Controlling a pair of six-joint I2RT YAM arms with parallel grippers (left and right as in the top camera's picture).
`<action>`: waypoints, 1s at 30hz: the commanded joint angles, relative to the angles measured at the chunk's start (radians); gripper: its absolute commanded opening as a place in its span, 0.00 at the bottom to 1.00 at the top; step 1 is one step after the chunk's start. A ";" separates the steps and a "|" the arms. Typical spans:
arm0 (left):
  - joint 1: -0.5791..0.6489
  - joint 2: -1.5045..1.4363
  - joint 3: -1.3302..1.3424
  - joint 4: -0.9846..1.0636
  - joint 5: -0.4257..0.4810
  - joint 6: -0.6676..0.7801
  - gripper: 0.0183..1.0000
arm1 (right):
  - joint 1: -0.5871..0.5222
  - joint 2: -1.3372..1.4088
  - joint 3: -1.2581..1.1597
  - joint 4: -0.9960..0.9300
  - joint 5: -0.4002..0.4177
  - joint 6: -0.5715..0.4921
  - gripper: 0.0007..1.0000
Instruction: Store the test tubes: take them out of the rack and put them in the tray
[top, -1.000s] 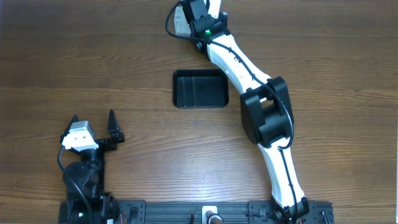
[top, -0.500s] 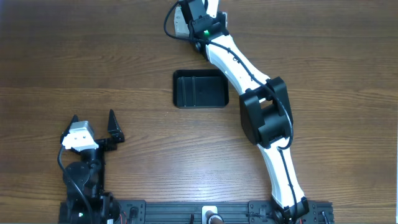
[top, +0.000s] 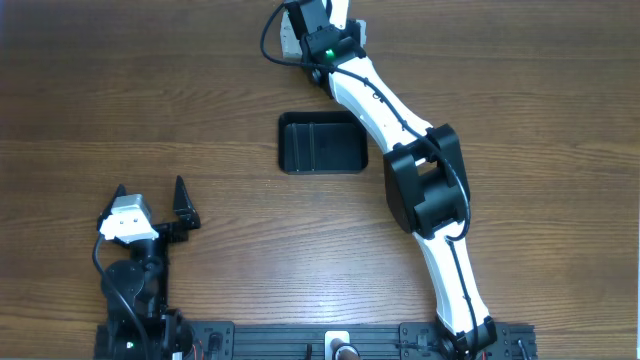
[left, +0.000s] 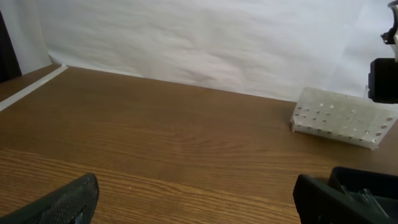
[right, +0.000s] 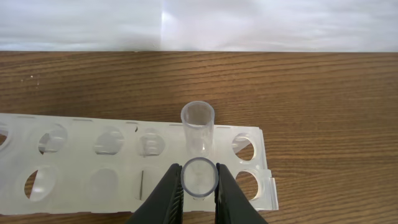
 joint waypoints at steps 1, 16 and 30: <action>0.005 -0.007 -0.005 0.000 0.006 0.018 1.00 | 0.027 0.008 0.032 0.006 0.028 -0.029 0.13; 0.005 -0.007 -0.004 0.000 0.006 0.018 1.00 | 0.051 -0.039 0.083 0.006 0.084 -0.047 0.11; 0.005 -0.007 -0.005 0.000 0.006 0.018 1.00 | 0.077 -0.194 0.090 -0.031 0.088 -0.075 0.10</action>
